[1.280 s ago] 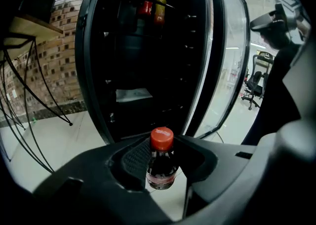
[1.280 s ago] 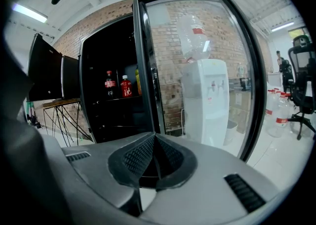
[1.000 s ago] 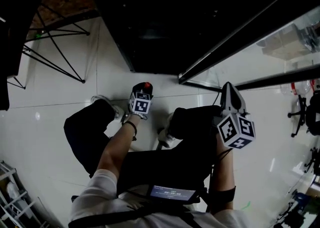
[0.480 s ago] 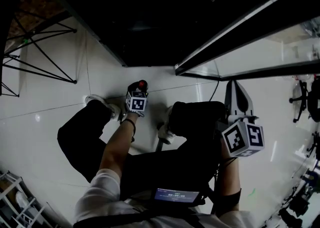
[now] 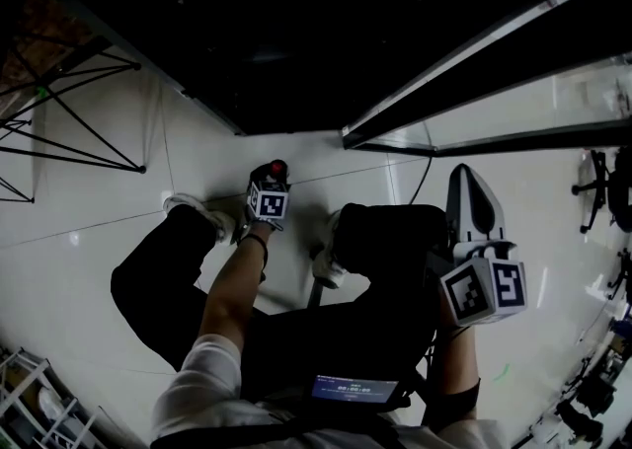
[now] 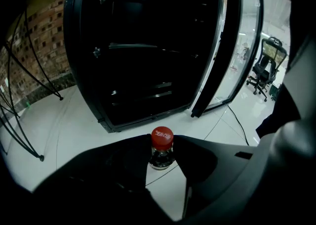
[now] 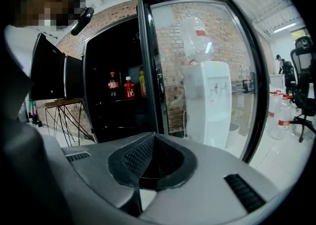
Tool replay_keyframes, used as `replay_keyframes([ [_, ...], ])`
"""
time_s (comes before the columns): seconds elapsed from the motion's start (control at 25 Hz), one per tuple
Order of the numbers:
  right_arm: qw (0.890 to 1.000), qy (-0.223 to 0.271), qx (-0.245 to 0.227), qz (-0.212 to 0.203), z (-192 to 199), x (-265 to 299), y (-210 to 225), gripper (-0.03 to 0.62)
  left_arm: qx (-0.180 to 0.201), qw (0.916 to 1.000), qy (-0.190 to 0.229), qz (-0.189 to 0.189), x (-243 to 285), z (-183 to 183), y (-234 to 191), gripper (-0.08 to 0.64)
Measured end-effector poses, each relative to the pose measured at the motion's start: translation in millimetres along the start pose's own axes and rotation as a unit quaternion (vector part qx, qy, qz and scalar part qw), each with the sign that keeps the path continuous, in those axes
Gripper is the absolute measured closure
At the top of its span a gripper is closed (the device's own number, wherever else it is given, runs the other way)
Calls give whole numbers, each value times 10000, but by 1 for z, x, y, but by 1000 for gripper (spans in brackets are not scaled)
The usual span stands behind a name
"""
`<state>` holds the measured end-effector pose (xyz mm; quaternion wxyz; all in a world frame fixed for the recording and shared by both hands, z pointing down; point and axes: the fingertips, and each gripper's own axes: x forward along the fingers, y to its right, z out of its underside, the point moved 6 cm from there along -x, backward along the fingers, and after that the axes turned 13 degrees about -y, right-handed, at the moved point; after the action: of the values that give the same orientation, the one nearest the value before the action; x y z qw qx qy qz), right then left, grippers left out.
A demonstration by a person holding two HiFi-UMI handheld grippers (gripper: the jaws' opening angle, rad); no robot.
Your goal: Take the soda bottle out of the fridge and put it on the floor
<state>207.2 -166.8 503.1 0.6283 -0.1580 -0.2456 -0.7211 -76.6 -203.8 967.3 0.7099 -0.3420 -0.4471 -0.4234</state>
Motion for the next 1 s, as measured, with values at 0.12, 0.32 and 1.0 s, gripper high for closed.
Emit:
replay_keyframes([
  [0.12,10000,-11,49,-16,0,0,1,575,56,10000,-73,-2,9,2,0,419],
  [0.32,10000,-21,32,3,-1,1,2,575,124,9997,-162,-111,19,4,-2,419],
  [1.0,10000,-27,28,17,0,4,4,577,160,9992,-318,-201,28,14,2,413],
])
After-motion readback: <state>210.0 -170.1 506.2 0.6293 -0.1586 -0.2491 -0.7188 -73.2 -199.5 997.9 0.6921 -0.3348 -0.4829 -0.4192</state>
